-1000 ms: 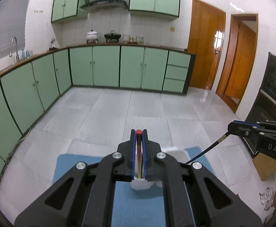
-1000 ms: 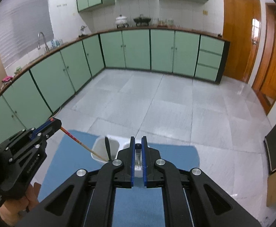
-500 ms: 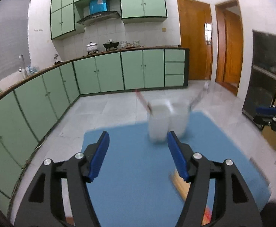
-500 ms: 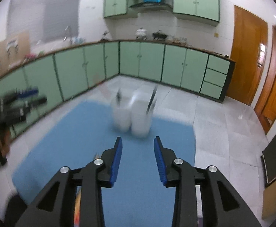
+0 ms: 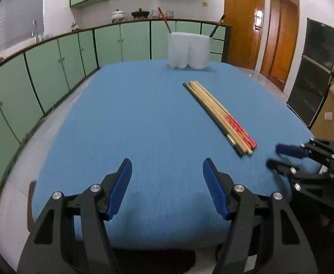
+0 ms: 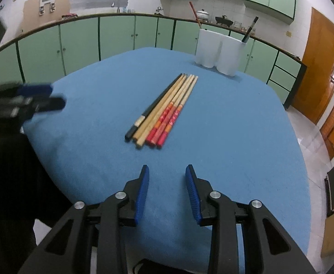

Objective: Organize utensils
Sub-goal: 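Grasp a red-striped chopstick from the bundle with the right gripper, then grasp a black chopstick with the left gripper while the right gripper grasps a red-striped chopstick, then lift and carry both chopsticks toward the white holder with both grippers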

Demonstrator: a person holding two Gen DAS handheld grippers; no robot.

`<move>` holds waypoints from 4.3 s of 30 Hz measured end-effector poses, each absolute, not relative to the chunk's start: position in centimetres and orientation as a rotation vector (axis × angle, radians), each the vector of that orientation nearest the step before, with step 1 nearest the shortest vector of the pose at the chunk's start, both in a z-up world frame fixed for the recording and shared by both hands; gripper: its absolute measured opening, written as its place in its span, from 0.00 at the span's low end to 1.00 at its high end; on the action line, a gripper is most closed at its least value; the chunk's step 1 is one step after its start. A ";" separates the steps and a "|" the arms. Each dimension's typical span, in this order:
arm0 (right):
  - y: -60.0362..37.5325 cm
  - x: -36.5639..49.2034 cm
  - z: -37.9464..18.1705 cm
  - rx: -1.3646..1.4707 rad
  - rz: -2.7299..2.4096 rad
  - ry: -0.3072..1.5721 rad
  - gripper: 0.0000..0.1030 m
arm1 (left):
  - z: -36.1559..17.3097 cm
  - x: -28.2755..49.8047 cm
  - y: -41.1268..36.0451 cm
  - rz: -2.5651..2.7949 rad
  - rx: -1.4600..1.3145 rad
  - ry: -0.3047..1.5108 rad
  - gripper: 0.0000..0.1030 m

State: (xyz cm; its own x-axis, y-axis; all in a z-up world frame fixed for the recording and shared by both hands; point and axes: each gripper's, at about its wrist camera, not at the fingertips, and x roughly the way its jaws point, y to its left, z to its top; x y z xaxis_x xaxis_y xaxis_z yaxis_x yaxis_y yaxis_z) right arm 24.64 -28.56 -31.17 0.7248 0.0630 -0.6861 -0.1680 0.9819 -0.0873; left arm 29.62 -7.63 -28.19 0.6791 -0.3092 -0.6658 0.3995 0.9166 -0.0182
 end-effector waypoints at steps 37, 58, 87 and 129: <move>-33.4 28.3 -31.4 -0.026 0.094 0.736 0.12 | -31.7 31.3 -16.2 -0.399 0.182 0.784 0.66; -33.5 27.3 -31.8 0.004 -0.184 0.697 0.06 | -31.6 33.0 -14.1 -0.236 0.068 0.734 0.11; -32.4 25.4 -29.2 -0.008 -0.103 0.634 0.06 | -27.9 32.3 -11.6 -0.357 -0.082 0.744 0.06; -36.7 33.9 -6.1 -0.004 0.044 0.756 0.06 | -9.1 40.8 -11.5 -0.538 0.074 0.778 0.06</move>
State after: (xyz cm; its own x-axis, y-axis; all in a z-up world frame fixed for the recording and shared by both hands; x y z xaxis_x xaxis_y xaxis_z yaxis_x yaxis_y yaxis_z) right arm 33.89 -36.72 -6.06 0.7269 0.0383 -0.6857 -0.0412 0.9991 0.0121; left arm 40.75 -11.52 -9.09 0.5854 -0.4342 -0.6847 0.4873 0.8634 -0.1309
